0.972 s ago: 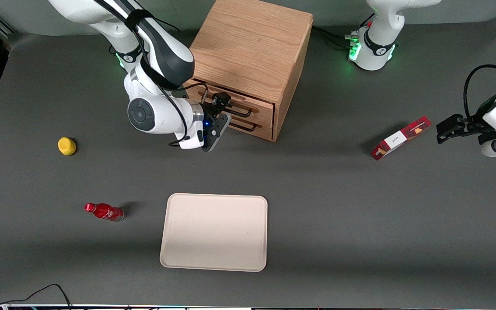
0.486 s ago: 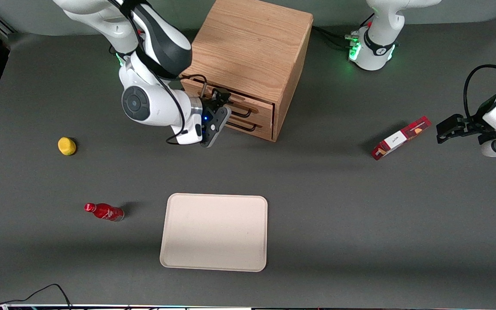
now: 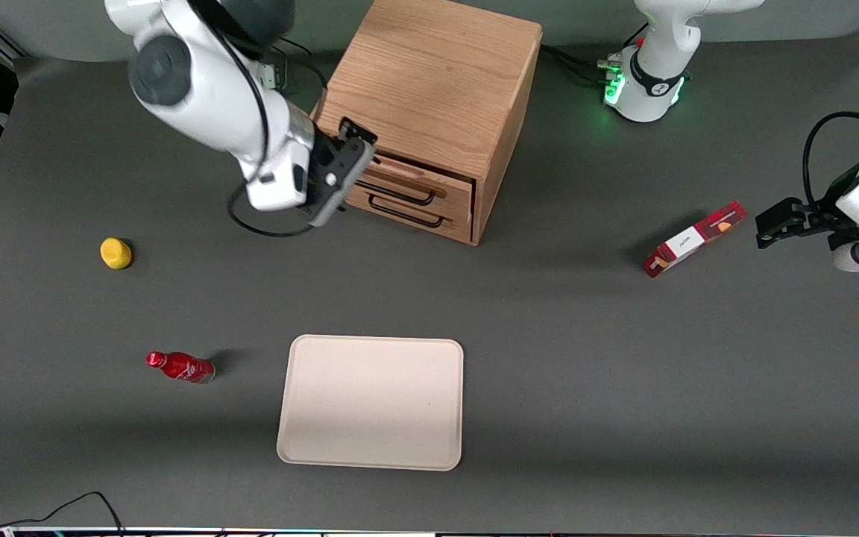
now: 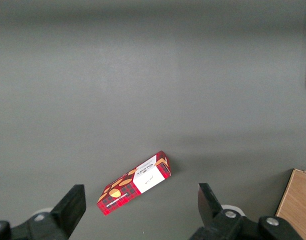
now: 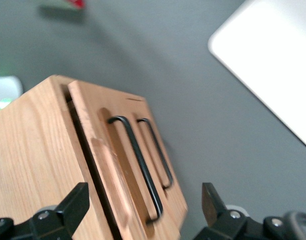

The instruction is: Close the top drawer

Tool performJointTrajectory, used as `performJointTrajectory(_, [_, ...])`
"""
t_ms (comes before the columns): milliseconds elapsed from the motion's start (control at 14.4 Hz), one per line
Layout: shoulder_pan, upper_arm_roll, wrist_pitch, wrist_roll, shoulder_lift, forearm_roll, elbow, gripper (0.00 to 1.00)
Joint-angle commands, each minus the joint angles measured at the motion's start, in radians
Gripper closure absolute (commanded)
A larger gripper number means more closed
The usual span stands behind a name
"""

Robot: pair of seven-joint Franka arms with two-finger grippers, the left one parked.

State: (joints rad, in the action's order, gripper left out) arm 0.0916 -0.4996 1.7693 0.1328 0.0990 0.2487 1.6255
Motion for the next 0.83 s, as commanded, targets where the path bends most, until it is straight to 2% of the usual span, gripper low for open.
performJointTrajectory(0, [-0.009, 0.041, -0.106, -0.27, -0.105, -0.078, -0.026, 0.0])
performJointTrajectory(139, [-0.007, 0.136, -0.172, -0.524, -0.143, -0.109, -0.024, 0.0])
performJointTrajectory(208, [-0.007, 0.162, -0.192, -0.617, -0.154, -0.15, -0.023, 0.0])
performJointTrajectory(347, [-0.009, 0.182, -0.201, -0.747, -0.168, -0.302, -0.024, 0.0])
performJointTrajectory(417, [-0.01, 0.197, -0.202, -0.765, -0.171, -0.327, -0.027, 0.0])
performJointTrajectory(764, [-0.01, 0.372, -0.206, -0.746, -0.242, -0.327, 0.029, 0.0])
